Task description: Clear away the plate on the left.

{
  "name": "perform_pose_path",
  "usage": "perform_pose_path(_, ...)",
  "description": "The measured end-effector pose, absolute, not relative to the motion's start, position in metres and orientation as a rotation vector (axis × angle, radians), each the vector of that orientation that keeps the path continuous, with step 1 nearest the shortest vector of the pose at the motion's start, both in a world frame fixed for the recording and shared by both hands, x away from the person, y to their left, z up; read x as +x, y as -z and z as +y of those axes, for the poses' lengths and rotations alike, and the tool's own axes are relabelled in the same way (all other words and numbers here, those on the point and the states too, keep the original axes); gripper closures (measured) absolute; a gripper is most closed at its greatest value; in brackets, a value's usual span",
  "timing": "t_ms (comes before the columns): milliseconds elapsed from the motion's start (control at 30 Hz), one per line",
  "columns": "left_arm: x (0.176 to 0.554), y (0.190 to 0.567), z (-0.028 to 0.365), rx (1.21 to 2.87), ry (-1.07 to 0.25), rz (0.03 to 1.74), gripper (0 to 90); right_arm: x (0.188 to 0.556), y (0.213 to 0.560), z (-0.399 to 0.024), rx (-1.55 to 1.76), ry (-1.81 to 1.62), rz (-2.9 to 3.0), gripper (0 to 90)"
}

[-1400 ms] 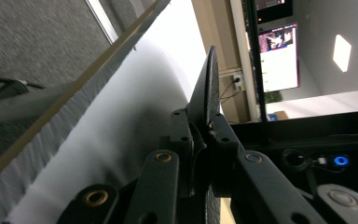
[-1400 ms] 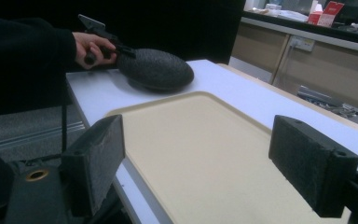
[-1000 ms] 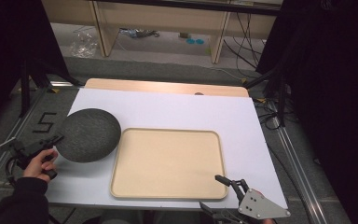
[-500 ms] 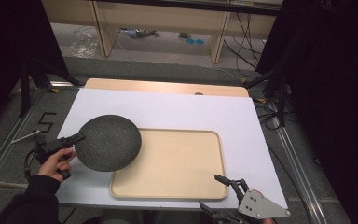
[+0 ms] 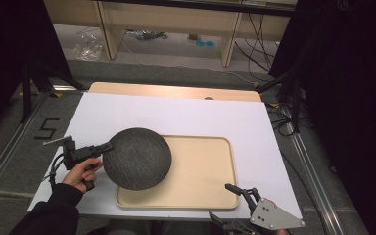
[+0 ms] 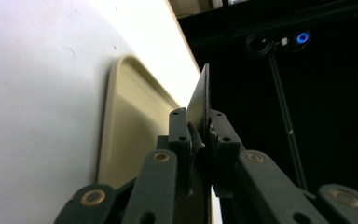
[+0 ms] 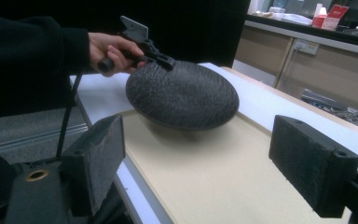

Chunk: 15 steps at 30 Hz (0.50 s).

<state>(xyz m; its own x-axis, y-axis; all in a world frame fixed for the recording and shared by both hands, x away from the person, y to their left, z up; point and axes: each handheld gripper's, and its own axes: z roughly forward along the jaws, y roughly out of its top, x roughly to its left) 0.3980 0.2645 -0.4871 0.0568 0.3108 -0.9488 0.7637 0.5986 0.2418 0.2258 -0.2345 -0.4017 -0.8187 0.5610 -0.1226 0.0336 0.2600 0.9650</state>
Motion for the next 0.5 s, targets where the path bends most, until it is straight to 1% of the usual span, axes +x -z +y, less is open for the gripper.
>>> perform_pose_path(333, 0.401, 0.490, 0.233, 0.989, 0.473, 1.505, 81.5, 0.226, 0.402, -0.235, 0.528, -1.583, 2.092, 19.5)
perform_pose_path(467, 0.402, 0.490, 0.224, 1.001, 0.487, 1.550, 81.5, 0.225, 0.402, -0.235, 0.535, -1.586, 2.094, 19.5)
perform_pose_path(500, 0.403, 0.494, 0.223, 1.027, 0.471, 1.502, 81.4, 0.226, 0.402, -0.234, 0.536, -1.586, 2.091, 19.5)
